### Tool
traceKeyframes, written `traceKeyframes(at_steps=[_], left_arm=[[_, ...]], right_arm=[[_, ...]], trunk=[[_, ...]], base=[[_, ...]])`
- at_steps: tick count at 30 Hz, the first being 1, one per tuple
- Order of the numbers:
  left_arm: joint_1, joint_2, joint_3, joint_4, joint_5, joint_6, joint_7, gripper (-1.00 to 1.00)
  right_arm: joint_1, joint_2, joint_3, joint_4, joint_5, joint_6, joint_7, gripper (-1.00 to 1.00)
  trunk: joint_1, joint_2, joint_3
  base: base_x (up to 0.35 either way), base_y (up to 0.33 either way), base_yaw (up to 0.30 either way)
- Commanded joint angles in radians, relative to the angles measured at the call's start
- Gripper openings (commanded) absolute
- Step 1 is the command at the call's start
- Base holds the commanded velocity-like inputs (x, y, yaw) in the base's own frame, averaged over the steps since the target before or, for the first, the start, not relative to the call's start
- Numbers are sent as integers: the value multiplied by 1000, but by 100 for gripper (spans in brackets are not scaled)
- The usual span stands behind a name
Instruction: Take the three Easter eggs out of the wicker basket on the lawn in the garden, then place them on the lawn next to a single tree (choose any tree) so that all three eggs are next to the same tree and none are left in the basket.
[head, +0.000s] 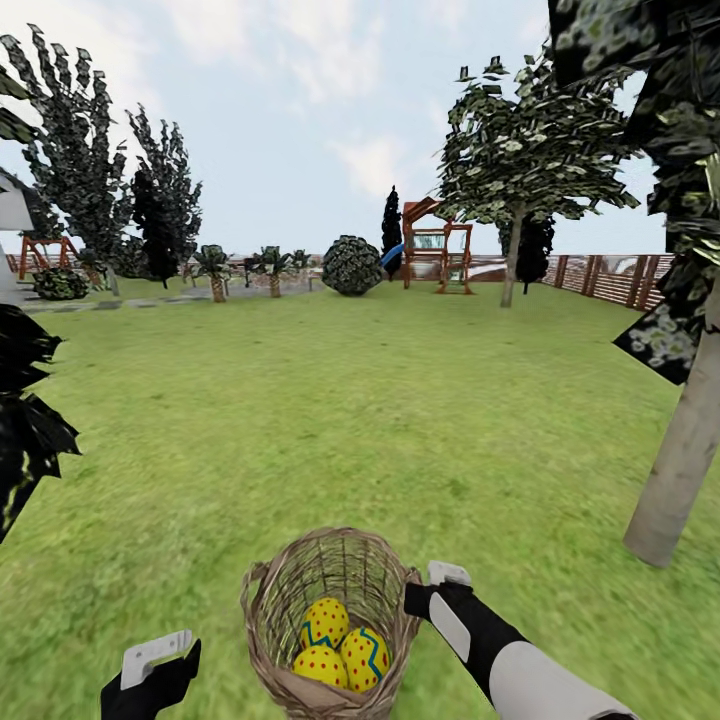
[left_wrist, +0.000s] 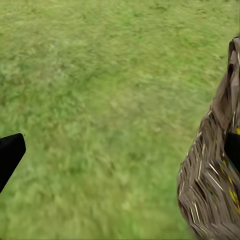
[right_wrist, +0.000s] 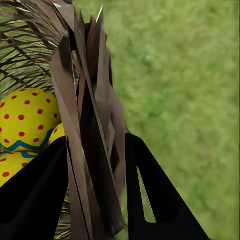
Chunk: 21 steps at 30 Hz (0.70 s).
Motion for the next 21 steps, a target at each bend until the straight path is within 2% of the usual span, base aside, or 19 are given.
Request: traceKeyframes(at_steps=[1,7,21], left_arm=[[0,0,-1,-3,10,4,5,100],[0,0,-1,-2,9,5,5,100],[0,0,-3,-2,7,4,5,100]], right_arm=[[-1,-1,6,-3,-11,4,-8,-100],[-1,-1,6,-3,-11,3,-7,-100],[-1,-1,6,-4,-11,3,-7,-100]], trunk=[[1,-1,-1],[1,-1,-1],[1,-1,-1]], base=[[323,-135,-74],[323,-136,-177],[317,-135,-7]])
